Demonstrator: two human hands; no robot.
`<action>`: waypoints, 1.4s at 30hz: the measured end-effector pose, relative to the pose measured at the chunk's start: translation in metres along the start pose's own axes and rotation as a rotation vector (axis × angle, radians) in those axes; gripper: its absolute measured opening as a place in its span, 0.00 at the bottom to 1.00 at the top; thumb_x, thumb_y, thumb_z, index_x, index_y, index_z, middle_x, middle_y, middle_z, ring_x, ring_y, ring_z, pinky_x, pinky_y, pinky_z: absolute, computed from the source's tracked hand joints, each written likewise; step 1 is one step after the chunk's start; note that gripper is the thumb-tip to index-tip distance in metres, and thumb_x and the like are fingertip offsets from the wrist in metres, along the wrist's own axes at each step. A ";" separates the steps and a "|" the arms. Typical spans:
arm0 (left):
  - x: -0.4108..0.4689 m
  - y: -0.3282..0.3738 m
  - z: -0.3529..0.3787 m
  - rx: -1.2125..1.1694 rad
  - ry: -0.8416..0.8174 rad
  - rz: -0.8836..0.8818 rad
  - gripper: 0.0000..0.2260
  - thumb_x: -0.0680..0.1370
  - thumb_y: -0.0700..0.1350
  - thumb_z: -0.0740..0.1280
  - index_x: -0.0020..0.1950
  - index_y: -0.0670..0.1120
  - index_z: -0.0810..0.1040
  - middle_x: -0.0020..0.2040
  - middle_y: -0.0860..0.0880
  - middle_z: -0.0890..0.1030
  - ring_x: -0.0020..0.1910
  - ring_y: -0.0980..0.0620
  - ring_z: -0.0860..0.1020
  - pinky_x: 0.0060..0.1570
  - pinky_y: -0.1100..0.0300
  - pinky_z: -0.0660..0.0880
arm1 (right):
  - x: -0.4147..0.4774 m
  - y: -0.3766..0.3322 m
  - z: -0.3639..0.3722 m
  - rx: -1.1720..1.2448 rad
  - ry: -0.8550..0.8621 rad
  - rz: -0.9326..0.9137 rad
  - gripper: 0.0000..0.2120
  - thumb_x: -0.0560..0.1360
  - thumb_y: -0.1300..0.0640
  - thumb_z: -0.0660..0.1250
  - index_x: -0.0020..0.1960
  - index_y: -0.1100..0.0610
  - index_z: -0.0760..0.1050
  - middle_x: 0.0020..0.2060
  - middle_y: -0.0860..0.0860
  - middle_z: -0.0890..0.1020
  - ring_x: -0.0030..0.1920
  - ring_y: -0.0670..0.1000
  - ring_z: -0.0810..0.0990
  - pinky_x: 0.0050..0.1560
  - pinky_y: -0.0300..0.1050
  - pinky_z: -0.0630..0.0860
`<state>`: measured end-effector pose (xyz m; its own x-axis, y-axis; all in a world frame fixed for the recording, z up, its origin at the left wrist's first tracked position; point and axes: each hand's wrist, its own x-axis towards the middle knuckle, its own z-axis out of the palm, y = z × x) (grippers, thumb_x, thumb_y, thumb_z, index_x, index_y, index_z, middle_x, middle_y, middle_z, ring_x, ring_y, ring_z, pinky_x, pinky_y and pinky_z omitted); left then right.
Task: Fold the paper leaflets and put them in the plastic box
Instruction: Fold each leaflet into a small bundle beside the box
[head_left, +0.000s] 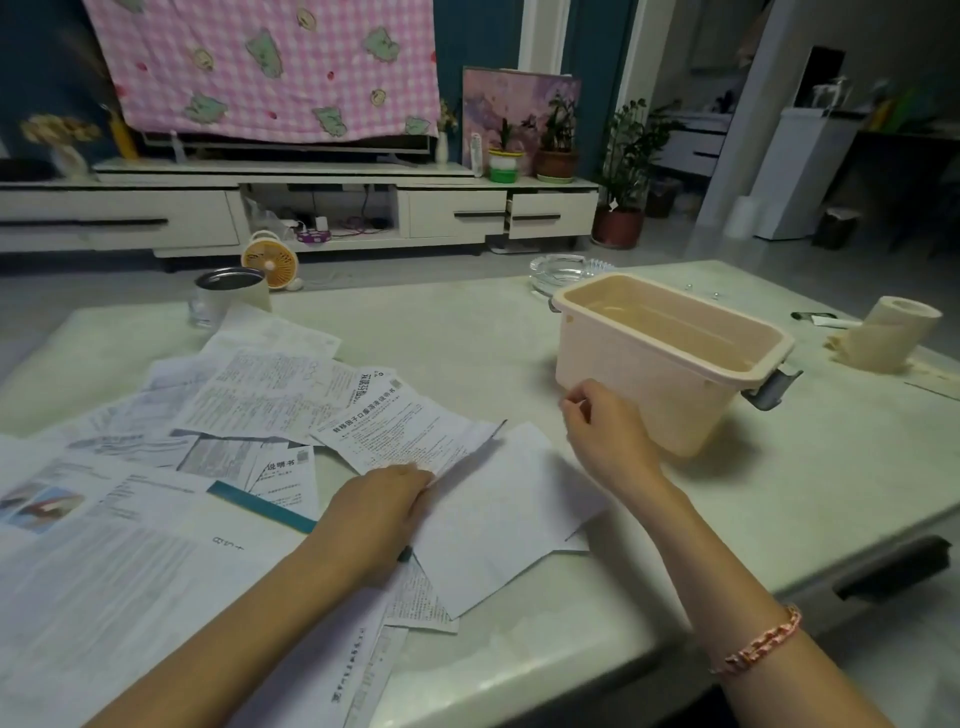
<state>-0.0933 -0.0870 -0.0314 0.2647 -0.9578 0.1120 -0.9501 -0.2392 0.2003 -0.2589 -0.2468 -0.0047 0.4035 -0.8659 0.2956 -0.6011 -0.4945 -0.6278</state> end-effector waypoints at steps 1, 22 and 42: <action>-0.001 -0.002 -0.001 -0.001 0.038 -0.004 0.02 0.79 0.43 0.60 0.49 0.49 0.72 0.47 0.52 0.77 0.48 0.50 0.76 0.43 0.59 0.70 | -0.003 -0.007 0.004 -0.010 -0.045 -0.048 0.07 0.78 0.60 0.59 0.51 0.58 0.75 0.43 0.52 0.79 0.43 0.52 0.76 0.41 0.40 0.68; -0.075 -0.039 -0.069 -1.235 0.217 -0.350 0.15 0.73 0.52 0.70 0.55 0.45 0.78 0.47 0.47 0.85 0.44 0.47 0.83 0.41 0.55 0.80 | -0.036 -0.097 0.032 1.011 -0.493 -0.014 0.15 0.66 0.57 0.72 0.51 0.61 0.80 0.45 0.54 0.85 0.42 0.50 0.83 0.41 0.40 0.79; -0.115 -0.059 -0.049 -1.241 0.465 -0.503 0.24 0.72 0.36 0.70 0.60 0.58 0.69 0.39 0.50 0.85 0.36 0.54 0.83 0.33 0.67 0.77 | -0.073 -0.113 0.065 0.775 -0.572 -0.057 0.25 0.69 0.64 0.73 0.59 0.42 0.72 0.51 0.52 0.81 0.45 0.50 0.82 0.45 0.42 0.79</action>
<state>-0.0595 0.0450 -0.0085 0.7867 -0.6166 0.0305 -0.0442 -0.0070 0.9990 -0.1753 -0.1228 -0.0019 0.8161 -0.5733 0.0736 -0.0304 -0.1697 -0.9850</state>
